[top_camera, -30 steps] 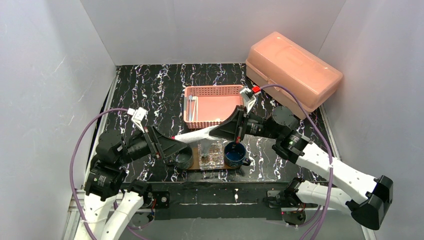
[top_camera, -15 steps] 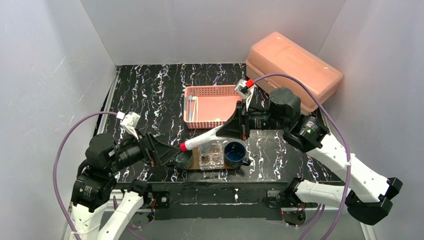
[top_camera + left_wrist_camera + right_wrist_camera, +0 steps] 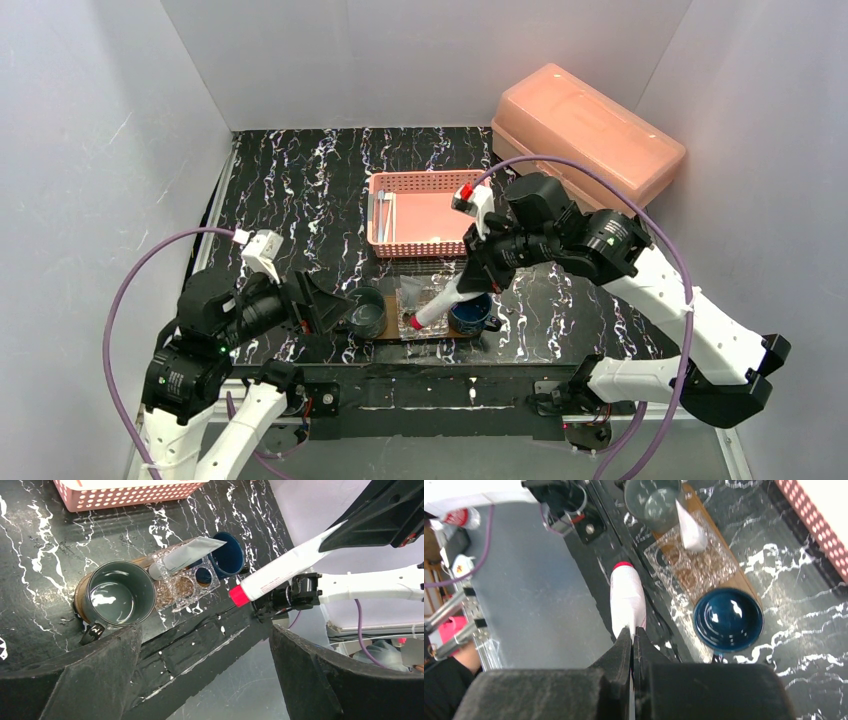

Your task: Prepare toiletry sets of a toothbrush and toothpaste on the tray

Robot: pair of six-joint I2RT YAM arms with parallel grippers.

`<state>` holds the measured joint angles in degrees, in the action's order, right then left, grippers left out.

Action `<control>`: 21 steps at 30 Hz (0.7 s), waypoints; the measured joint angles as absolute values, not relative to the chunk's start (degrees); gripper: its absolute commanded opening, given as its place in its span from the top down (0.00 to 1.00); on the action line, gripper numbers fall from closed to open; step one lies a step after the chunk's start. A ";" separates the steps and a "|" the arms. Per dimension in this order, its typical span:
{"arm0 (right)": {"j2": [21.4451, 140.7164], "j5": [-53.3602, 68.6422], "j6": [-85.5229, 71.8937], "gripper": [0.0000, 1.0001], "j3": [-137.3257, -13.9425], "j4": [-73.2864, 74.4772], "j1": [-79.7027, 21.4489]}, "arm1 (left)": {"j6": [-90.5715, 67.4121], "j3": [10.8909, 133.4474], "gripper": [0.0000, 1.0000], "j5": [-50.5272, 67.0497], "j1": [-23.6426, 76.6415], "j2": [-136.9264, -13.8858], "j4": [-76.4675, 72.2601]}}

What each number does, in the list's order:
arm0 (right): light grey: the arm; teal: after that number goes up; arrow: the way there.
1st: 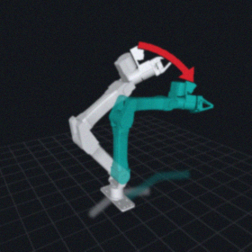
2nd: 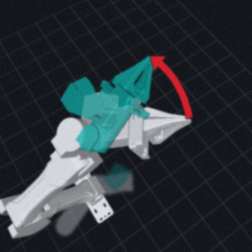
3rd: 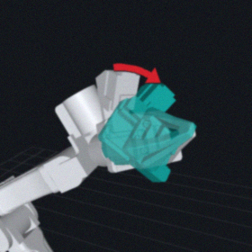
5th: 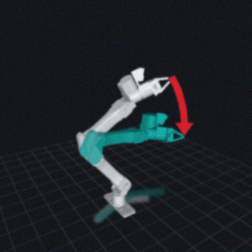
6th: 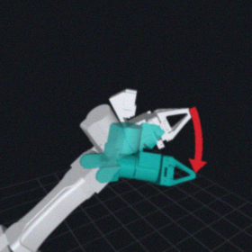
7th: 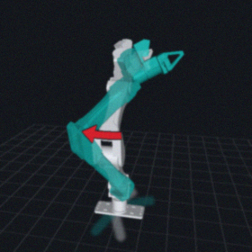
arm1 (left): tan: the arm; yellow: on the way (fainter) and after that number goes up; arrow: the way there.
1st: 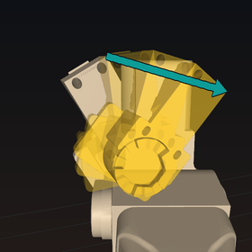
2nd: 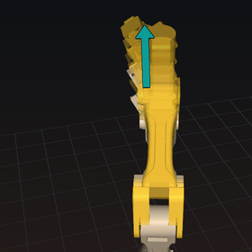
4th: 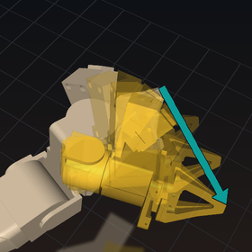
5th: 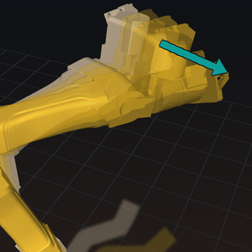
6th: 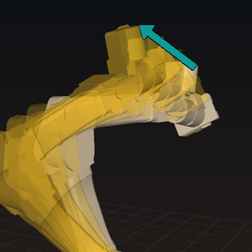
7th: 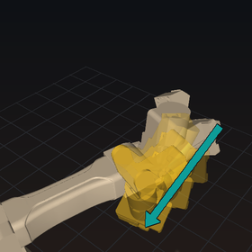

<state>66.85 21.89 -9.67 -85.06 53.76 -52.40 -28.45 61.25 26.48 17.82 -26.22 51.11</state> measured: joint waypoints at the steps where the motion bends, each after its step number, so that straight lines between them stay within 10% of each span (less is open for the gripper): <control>1: 67.26 20.99 -9.08 0.99 -85.38 55.24 -52.82 | -28.18 61.10 0.02 26.28 17.82 -26.22 51.20; 21: 78.17 -7.20 -7.66 0.99 -95.61 66.11 -66.72 | -24.80 53.52 0.02 21.85 17.82 -26.20 51.86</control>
<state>78.17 -7.20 -7.66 -95.61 66.11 -66.72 -24.80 53.52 21.85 17.82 -26.20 51.86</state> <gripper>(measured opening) 0.042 0.983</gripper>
